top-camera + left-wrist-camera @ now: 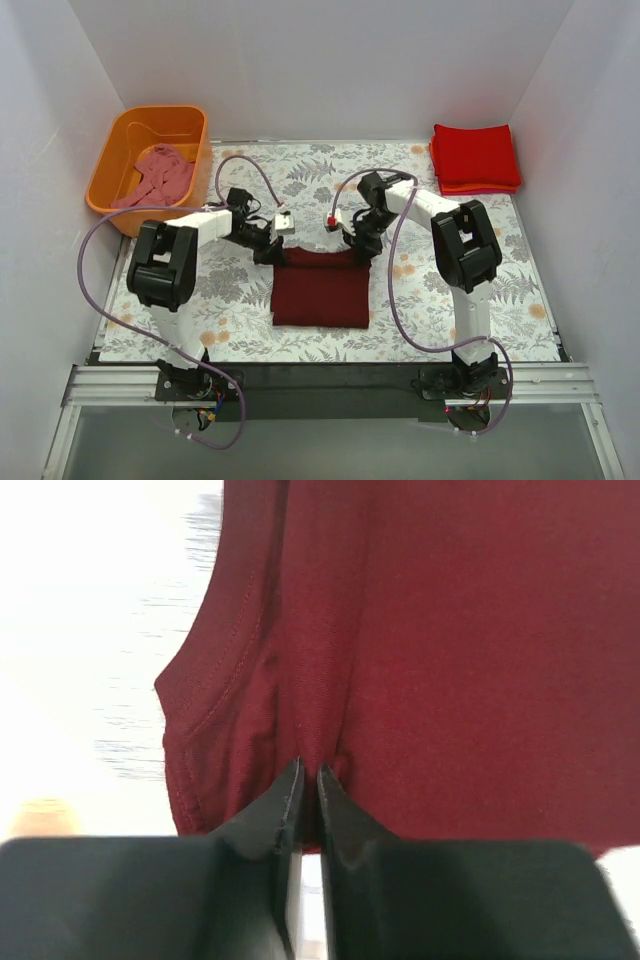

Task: Fold and stack the t-shirts
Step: Fold the tshirt

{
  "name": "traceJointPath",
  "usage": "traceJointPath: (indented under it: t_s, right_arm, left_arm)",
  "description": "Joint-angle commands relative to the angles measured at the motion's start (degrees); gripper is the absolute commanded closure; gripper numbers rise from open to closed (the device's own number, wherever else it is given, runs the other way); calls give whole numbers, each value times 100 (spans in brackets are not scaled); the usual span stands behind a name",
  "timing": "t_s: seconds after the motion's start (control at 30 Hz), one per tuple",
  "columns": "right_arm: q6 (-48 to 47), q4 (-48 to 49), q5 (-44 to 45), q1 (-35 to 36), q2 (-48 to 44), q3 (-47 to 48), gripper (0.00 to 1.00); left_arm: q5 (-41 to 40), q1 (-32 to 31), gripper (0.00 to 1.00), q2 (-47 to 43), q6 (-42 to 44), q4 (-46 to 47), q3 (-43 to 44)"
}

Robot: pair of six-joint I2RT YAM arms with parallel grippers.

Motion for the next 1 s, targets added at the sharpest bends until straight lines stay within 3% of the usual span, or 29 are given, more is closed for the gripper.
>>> traceJointPath:
  t_s: [0.0,0.03,0.07,0.1,0.27,0.43,0.53,0.7,0.97]
  right_arm:
    - [565,-454,-555,86,-645,-506,95]
    - [680,-463,-609,86,-708,-541,87]
    - [777,-481,-697,51,-769,-507,69]
    - [960,-585,-776,25,-778,-445,64]
    - [1875,-683,-1854,-422,-376,606,61]
    - [2833,-508,-2770,-503,468,1575,71]
    - [3571,-97,-3210,-485,1022,1910,83]
    - [4898,1143,-3299,-433,1111,1429,89]
    - [5717,2251,-3404,-301,1059,646,90]
  left_arm:
    - [180,-8,91,-795,319,-378,-526]
    - [215,-8,86,-892,346,-535,-587]
    - [215,-8,71,-1049,338,-580,-640]
    - [198,-8,63,-1112,364,-650,-606]
    - [776,-17,42,-1481,102,-547,-404]
    - [822,-613,41,-1631,-759,820,-579]
    - [664,-956,41,-1447,-1129,1517,-693]
    - [515,-1326,41,-1052,-1587,2126,-606]
    - [356,-1555,45,-551,-1658,2434,-728]
